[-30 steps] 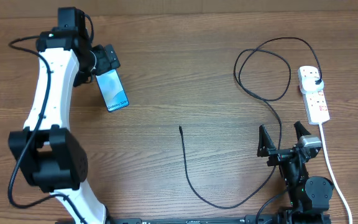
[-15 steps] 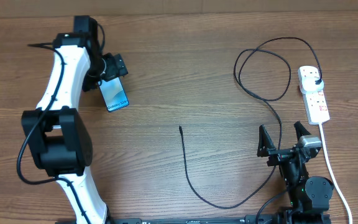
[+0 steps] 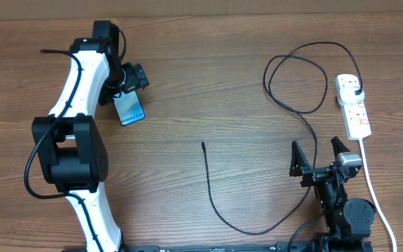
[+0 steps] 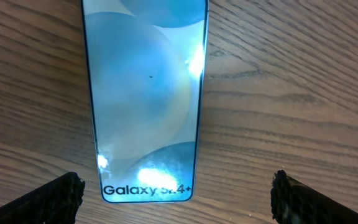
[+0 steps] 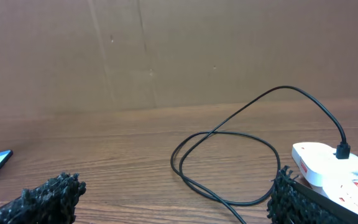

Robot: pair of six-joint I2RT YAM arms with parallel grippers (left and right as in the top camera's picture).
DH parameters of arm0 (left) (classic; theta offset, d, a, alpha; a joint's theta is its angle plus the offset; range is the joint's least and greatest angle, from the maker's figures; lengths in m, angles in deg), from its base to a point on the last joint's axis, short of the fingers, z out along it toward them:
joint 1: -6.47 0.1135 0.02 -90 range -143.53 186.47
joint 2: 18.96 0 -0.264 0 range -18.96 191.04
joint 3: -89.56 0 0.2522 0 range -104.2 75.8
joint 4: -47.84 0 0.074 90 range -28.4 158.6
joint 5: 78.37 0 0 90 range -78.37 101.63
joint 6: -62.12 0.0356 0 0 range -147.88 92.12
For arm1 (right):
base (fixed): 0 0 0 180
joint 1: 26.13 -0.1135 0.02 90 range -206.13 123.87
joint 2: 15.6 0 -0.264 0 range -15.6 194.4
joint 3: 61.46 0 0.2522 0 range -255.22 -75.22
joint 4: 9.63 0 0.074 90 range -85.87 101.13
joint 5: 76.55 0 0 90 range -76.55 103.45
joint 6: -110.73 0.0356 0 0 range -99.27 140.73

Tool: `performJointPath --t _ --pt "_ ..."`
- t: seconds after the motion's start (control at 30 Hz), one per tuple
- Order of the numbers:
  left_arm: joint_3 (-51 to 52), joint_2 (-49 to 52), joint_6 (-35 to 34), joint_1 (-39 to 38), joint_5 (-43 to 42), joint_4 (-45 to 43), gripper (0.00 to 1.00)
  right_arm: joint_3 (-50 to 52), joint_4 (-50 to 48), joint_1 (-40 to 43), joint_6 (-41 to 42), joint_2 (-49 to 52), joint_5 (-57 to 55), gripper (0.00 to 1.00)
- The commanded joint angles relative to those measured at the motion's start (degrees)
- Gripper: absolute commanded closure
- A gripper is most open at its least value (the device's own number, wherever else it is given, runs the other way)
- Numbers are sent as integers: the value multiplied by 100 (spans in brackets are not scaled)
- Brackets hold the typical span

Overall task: Plug charger to phone and switch on socket
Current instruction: 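Lower the left gripper onto the phone's bottom edge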

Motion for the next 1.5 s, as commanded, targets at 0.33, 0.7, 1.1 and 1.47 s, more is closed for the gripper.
performJointPath --t 0.33,0.7,1.1,1.47 --pt "-144 55 -245 37 166 55 0 61 -13 -22 20 -57 -76 0" --pt "-149 297 -114 157 142 26 0 61 -13 -22 20 -57 -79 0" --pt "-149 448 -118 188 151 -87 0 61 -13 -22 20 -57 -79 0" --pt "-149 459 -98 188 212 -35 0 61 -13 -22 20 -57 -79 0"
